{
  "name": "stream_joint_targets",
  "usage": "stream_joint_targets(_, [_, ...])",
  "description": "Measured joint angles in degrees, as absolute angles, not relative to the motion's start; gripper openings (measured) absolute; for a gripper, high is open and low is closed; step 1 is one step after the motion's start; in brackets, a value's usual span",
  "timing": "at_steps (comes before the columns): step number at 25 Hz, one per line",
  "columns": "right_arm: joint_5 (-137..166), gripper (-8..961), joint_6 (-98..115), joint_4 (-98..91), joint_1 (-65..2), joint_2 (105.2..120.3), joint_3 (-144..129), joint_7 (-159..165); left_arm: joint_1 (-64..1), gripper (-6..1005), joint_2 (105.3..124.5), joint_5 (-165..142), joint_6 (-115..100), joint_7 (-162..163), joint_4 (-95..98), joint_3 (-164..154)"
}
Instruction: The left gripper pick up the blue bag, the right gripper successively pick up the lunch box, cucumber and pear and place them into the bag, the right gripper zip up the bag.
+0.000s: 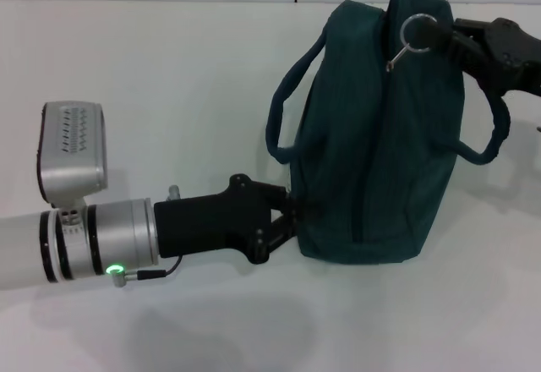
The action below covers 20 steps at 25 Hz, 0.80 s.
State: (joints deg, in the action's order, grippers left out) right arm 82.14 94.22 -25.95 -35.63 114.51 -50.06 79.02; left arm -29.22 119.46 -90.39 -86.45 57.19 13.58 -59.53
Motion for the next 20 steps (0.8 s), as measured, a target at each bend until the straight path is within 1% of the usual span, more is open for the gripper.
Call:
stream_joint_targets(14, [82.27, 27, 93.87, -25.84, -35.19, 114.51, -49.03, 78.98, -29.66, 67, 119.31, -89.84, -88.68, 58.61, 13.93, -60.19])
stream_joint_targets(19, [82.58, 28, 94.23, -25.84, -34.83, 114.51, -49.45, 78.63, -28.08, 69, 119.04, -86.79, -90.34, 68.42, 18.58, -60.1])
stream_joint_targets(20, [82.6, 28, 94.25, -25.87, -34.66, 114.51, -49.51, 78.58, -27.56, 102, 118.92, -86.79, -90.63, 72.04, 20.64, -60.09])
